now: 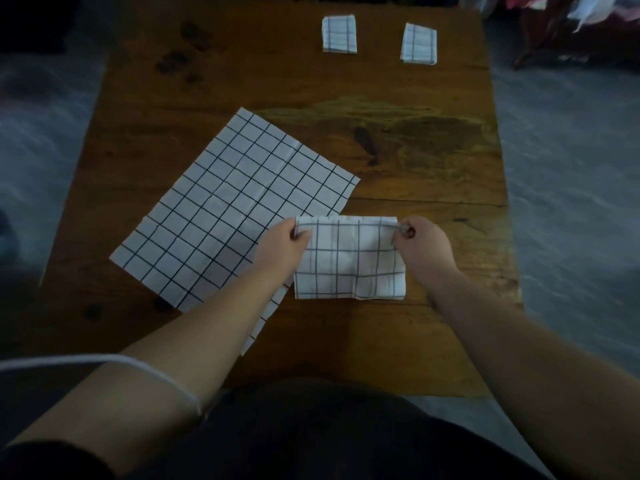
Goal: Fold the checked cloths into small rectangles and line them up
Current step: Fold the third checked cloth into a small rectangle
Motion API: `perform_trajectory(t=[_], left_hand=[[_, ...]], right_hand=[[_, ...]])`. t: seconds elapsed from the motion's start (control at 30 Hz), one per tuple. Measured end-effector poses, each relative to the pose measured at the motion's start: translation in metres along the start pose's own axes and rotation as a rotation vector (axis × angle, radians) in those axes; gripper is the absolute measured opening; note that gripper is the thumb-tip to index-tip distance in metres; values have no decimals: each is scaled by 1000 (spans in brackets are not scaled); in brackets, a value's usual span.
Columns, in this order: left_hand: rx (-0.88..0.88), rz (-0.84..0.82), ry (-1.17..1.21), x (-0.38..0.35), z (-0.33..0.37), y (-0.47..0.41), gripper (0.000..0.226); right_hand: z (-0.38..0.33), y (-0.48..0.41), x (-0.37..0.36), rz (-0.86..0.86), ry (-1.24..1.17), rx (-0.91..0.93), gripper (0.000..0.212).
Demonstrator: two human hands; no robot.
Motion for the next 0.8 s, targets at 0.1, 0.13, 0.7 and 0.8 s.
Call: perform_trajectory(t=[0.1, 0.13, 0.7, 0.8], left_hand=[[123, -42, 112, -7, -6, -17, 29], [144, -43, 155, -7, -8, -16, 45], [276, -44, -66, -48, -75, 67, 27], [297, -45, -61, -49, -72, 63, 23]], right_hand=[[5, -15, -8, 10, -44, -55, 28], [6, -15, -10, 19, -60, -68, 35], [94, 73, -50, -167, -77, -219, 44], [92, 67, -50, -152, -89, -237, 36]])
Point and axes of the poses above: each hand's wrist, its own y-axis away from the middle knuckle, its own x-axis out of the back of the hand, z = x × y, the point moved 7 cm from there along -y, towards the middle knuckle, and after that the axes turned 6 degrees about x, right-handed, at the moved point
